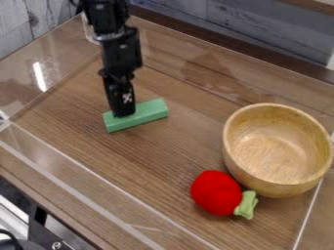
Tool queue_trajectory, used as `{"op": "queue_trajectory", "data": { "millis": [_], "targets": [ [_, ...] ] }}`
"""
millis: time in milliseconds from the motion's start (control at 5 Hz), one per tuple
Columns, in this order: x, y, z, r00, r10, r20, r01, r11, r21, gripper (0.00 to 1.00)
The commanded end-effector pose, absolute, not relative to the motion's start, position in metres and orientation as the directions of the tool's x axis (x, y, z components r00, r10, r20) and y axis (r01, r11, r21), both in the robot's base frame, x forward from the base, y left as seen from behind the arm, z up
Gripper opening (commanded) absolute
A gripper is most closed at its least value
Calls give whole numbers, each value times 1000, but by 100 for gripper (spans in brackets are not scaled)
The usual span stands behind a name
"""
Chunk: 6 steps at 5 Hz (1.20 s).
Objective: Put the green block in the brown bowl
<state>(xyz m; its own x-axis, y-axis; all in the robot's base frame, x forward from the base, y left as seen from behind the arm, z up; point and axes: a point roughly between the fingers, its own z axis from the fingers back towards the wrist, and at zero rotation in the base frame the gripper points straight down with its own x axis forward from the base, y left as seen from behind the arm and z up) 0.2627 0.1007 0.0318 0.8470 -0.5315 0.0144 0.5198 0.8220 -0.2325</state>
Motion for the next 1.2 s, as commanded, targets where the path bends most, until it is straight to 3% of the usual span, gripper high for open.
{"op": "queue_trajectory", "data": {
  "millis": [0, 200, 400, 600, 800, 1000],
  "targets": [
    [255, 110, 37, 878, -478, 33, 475, 859, -191, 0],
    [263, 117, 44, 897, -439, 50, 440, 881, -172, 0],
    [261, 119, 70, 897, -437, 73, 443, 884, -150, 0],
    [267, 125, 108, 913, -390, 116, 402, 909, -111, 0],
    [293, 140, 126, 966, -216, 141, 231, 968, -101, 0],
    [315, 162, 131, 985, -80, 150, 96, 991, -98, 0]
  ]
}}
